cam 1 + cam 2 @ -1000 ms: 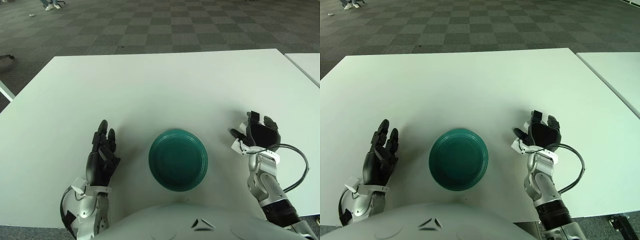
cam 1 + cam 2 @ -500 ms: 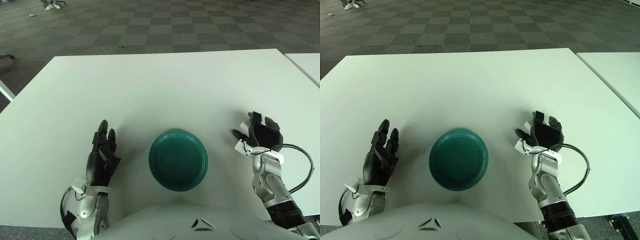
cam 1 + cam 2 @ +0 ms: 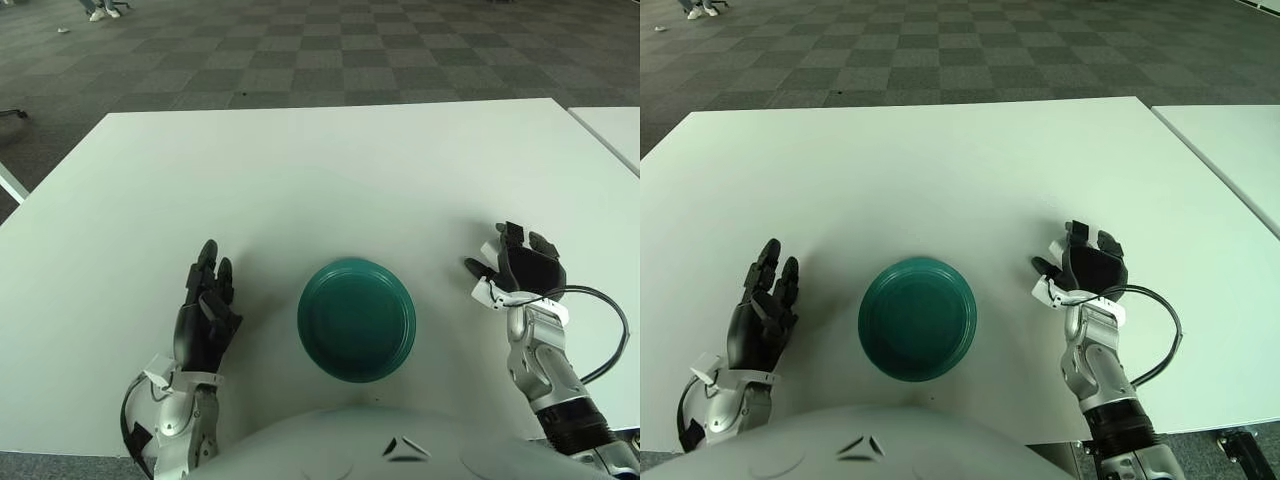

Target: Put the charger into the plate.

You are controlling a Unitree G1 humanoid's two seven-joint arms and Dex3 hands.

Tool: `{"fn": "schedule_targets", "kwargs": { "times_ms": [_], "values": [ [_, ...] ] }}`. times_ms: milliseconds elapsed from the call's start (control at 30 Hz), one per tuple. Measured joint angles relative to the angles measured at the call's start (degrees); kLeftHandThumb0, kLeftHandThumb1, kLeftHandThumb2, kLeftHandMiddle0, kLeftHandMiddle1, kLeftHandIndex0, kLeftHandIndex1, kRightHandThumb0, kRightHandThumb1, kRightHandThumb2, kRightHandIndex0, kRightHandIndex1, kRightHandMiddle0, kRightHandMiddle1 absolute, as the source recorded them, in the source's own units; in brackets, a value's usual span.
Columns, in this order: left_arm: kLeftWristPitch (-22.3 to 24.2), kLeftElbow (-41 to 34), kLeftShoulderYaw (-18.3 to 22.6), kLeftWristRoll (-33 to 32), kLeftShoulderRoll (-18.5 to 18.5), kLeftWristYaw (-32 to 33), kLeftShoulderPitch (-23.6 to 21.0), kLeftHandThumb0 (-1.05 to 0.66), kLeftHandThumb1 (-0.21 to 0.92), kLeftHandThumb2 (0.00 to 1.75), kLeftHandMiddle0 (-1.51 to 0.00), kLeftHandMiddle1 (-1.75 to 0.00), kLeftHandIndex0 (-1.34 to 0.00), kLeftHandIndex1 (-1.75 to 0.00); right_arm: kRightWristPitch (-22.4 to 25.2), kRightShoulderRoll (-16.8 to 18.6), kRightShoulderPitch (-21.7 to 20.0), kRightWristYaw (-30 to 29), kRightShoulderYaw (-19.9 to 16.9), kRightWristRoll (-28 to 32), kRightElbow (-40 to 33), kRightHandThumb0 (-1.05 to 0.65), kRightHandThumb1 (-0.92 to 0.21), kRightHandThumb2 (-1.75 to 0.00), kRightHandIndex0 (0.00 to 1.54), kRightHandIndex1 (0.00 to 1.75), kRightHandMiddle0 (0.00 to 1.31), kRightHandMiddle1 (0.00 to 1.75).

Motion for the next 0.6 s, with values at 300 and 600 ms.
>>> {"fn": "schedule_targets", "kwargs": {
  "times_ms": [300,600],
  "values": [
    [0.0,-0.2,-0.1,0.2,-0.2,0.0,0.2,-1.05,0.92,1.07,0.00,0.00,0.00,-0.22,-1.1,0.3,-2.3,-3.0,-0.3,0.2,3.8,-0.80,-0.92,-0.42,0.46,0.12,0.00,0.93],
    [-0.1,-0.2,-0.2,0.2,-0.5,0.0,0.4,-1.05,0.92,1.07,0.00,0.00,0.00,-0.22,-3.4,1.6,-6.9,-12.5,-1.3,2.0,12.5,-0.71,-0.90,-0.38,0.47,1.57,0.16,1.47]
  ]
}}
